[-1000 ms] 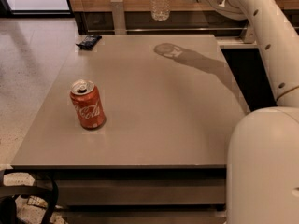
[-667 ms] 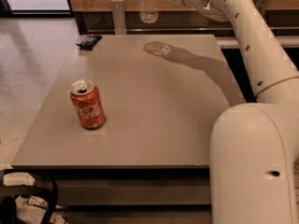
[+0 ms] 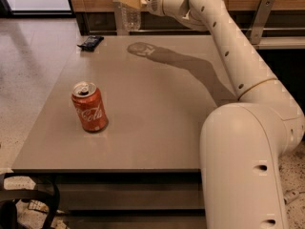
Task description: Move water bottle near rxbar blueberry
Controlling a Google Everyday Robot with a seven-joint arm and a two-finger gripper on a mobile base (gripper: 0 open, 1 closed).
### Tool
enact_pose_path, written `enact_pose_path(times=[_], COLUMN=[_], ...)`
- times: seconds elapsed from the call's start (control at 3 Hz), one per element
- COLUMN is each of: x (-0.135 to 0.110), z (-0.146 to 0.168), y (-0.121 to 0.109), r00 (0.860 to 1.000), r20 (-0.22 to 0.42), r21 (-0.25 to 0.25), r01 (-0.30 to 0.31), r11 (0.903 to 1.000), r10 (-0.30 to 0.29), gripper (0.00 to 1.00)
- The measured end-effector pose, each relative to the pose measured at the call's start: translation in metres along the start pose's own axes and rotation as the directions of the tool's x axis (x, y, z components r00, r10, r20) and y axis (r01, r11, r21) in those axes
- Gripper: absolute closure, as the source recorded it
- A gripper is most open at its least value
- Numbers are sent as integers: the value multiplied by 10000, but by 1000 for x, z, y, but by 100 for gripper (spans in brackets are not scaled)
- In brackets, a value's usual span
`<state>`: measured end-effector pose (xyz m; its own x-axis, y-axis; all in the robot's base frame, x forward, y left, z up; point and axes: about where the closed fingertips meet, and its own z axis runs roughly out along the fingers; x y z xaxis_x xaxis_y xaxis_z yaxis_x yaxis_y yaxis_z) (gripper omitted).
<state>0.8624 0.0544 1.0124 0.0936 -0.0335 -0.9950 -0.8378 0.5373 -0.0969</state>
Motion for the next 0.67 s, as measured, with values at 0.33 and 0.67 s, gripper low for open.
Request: enact_pose_path(times=[0.33, 0.67], x=[19, 47], z=[19, 42], y=[2, 5], r00=[9993, 9993], r20=[229, -137], r21=[-68, 108], r01=[-291, -333], r11=[9996, 9994], r10=[292, 334], gripper=[100, 100])
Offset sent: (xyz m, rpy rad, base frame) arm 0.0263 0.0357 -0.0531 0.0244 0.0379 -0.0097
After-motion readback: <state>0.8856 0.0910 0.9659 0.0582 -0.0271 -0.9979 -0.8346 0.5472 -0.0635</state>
